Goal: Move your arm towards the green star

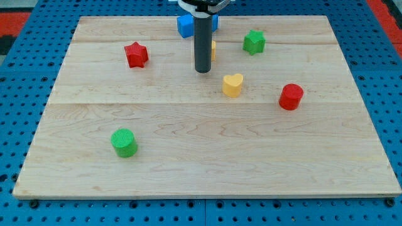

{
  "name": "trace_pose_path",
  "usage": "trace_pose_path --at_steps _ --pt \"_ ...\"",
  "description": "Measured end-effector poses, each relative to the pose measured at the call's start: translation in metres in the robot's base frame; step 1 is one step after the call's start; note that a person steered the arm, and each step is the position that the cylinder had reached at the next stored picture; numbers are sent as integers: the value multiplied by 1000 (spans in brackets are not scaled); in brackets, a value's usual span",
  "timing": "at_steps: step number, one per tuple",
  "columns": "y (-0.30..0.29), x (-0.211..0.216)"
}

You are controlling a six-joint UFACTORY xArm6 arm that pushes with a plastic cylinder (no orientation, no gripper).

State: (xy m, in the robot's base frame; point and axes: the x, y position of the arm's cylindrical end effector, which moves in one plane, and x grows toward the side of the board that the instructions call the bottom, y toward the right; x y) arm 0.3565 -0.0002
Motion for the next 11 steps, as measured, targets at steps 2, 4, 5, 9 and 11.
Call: trace_pose_path --at_steps 2,4,5,9,11 --pt "1 0" --pt "22 -2" --pt "22 -2" --pt "105 -24" --pt "103 -75"
